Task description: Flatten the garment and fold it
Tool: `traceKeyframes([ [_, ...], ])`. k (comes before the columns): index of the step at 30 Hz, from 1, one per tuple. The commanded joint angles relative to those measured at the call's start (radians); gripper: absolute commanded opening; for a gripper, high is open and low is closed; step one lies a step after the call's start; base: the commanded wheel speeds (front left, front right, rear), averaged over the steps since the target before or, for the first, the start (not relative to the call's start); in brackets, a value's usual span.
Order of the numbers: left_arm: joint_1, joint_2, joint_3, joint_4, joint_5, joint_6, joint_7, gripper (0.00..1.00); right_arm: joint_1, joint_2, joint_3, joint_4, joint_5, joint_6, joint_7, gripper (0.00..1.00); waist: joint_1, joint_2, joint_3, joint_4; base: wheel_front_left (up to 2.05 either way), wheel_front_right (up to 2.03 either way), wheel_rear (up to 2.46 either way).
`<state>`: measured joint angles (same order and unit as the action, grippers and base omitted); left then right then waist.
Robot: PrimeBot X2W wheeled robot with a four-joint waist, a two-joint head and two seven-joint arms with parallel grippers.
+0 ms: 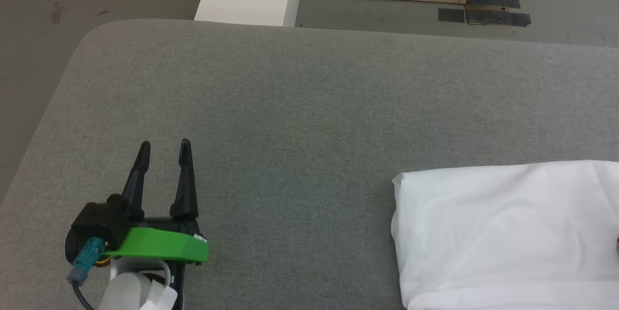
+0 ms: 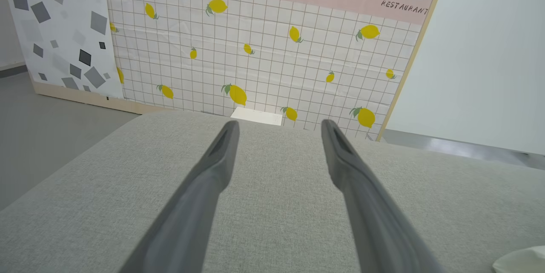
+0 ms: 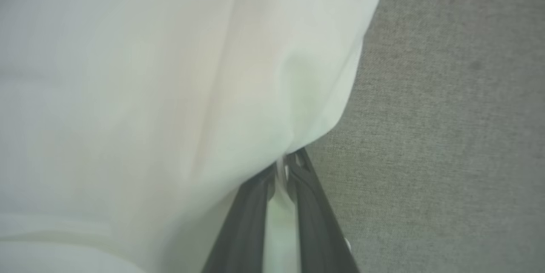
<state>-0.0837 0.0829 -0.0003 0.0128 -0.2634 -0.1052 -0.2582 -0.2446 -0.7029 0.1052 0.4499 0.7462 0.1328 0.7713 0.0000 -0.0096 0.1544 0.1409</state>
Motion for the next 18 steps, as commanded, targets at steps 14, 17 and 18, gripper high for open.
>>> traceKeyframes([
  [14, 0.036, -0.013, 0.011, 0.031, 0.02, -0.018, -0.004, 1.0, 0.061, -0.002, -0.004, -0.334, -0.134, -0.002, 0.313, 0.0, 0.0, 0.0094, -0.087, -0.051, 0.0, 0.0, 0.0],
  [17, 0.042, -0.014, 0.007, 0.033, 0.018, -0.019, -0.004, 1.0, 0.077, 0.022, 0.003, -0.433, -0.13, -0.002, 0.379, 0.0, 0.0, 0.0094, -0.097, -0.057, 0.0, 0.0, 0.0],
  [18, 0.043, -0.014, 0.006, 0.034, 0.018, -0.02, -0.004, 1.0, 0.079, 0.034, 0.007, -0.463, -0.128, -0.002, 0.393, 0.0, 0.0, 0.0094, -0.099, -0.058, 0.0, 0.0, 0.0],
])
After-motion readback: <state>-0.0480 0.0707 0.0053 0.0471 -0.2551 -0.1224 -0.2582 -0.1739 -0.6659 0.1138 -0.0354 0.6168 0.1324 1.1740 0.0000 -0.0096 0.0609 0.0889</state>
